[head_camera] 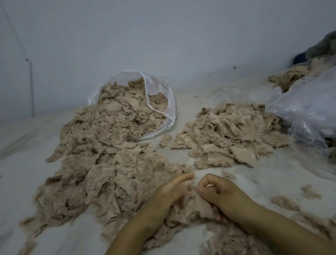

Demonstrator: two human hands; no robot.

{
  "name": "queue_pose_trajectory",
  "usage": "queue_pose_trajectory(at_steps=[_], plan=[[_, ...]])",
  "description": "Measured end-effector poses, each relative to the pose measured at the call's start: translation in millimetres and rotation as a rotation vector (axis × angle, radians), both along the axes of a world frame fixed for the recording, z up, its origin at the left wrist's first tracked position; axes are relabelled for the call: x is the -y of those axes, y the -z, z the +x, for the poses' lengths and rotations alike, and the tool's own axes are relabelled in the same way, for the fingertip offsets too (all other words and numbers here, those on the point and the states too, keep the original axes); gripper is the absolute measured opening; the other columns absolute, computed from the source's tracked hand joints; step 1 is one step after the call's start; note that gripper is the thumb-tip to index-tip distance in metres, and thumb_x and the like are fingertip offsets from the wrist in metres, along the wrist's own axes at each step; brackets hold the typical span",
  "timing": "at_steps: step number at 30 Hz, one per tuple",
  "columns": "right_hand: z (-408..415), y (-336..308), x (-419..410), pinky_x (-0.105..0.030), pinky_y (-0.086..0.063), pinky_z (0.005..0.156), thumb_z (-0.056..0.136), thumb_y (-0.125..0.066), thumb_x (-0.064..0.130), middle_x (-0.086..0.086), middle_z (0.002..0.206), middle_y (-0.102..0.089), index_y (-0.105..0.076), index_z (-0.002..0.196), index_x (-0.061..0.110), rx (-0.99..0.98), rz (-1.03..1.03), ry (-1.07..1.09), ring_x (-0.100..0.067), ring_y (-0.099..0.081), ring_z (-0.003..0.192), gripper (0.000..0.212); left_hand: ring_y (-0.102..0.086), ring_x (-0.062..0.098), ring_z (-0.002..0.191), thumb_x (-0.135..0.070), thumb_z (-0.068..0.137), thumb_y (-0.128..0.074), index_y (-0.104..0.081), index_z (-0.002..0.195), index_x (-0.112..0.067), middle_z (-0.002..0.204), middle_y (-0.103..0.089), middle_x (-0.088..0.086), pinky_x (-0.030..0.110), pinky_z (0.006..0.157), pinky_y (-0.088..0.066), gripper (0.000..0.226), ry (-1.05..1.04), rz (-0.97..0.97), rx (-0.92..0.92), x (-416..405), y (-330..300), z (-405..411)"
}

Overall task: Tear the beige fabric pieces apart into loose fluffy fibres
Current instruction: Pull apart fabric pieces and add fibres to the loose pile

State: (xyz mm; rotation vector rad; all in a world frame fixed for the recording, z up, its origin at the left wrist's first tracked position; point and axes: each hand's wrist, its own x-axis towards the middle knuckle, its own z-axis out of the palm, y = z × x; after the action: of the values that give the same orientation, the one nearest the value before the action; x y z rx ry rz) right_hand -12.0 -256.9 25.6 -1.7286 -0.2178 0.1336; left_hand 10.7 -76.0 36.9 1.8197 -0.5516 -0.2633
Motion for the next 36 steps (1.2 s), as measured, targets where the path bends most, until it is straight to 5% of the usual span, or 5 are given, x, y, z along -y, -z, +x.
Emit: queue_pose_trajectory(at_steps=[6,17,21,31,36], plan=[[3.3,1.6,-0.4,-0.016,-0.027,0.040,0.092,-0.059,0.032,0.010,0.044,-0.041,-0.056,0.072,0.021,0.091,-0.101,0.054,-0.006,-0.031,0.039,0.023,-0.053,0.003,0.056,-0.010,0.091,-0.055,-0.059,0.067,-0.012,0.058,-0.058,-0.009,0.016,0.058,-0.042,0.024,-0.151,-0.123,0.037,2.6,-2.1,1.2],[-1.4,-17.9,31.8,-0.018,-0.022,0.038,0.064,-0.085,0.029,0.002,0.040,-0.047,-0.058,0.062,0.019,-0.175,-0.073,-0.407,-0.008,-0.031,0.030,0.029,-0.064,0.010,0.060,-0.008,0.093,-0.051,-0.061,0.070,-0.011,0.062,-0.067,-0.001,0.015,0.056,-0.048,0.026,-0.287,-0.319,-0.013,-6.4,-5.8,5.5],[-0.1,-16.9,18.6,-0.016,-0.029,0.041,0.059,-0.082,0.054,0.001,0.060,-0.053,-0.062,0.080,0.017,-0.071,-0.136,-0.135,-0.005,-0.038,0.042,0.047,-0.061,0.004,0.061,-0.013,0.091,-0.056,-0.064,0.070,-0.015,0.063,-0.066,-0.006,0.013,0.059,-0.046,0.023,-0.133,-0.226,0.077,-1.5,-8.3,-0.8],[1.5,-11.9,3.8,-0.015,-0.023,0.034,0.086,-0.064,0.021,0.000,0.043,-0.047,-0.053,0.061,0.016,-0.059,0.106,-0.030,-0.007,-0.029,0.031,0.028,-0.056,0.001,0.054,-0.018,0.093,-0.052,-0.062,0.055,-0.021,0.055,-0.061,-0.010,0.013,0.054,-0.043,0.039,-0.150,-0.228,0.002,7.8,-2.6,-3.1],[19.6,-21.3,32.8,-0.016,-0.038,0.034,0.094,-0.051,0.008,-0.002,0.060,-0.063,-0.064,0.102,0.002,-0.164,0.705,0.286,-0.006,-0.047,0.042,0.015,-0.049,0.002,0.042,-0.024,0.094,-0.046,-0.061,0.047,-0.024,0.044,-0.054,-0.007,0.013,0.049,-0.041,0.049,-0.151,-0.218,-0.036,0.5,-4.9,-1.9]])
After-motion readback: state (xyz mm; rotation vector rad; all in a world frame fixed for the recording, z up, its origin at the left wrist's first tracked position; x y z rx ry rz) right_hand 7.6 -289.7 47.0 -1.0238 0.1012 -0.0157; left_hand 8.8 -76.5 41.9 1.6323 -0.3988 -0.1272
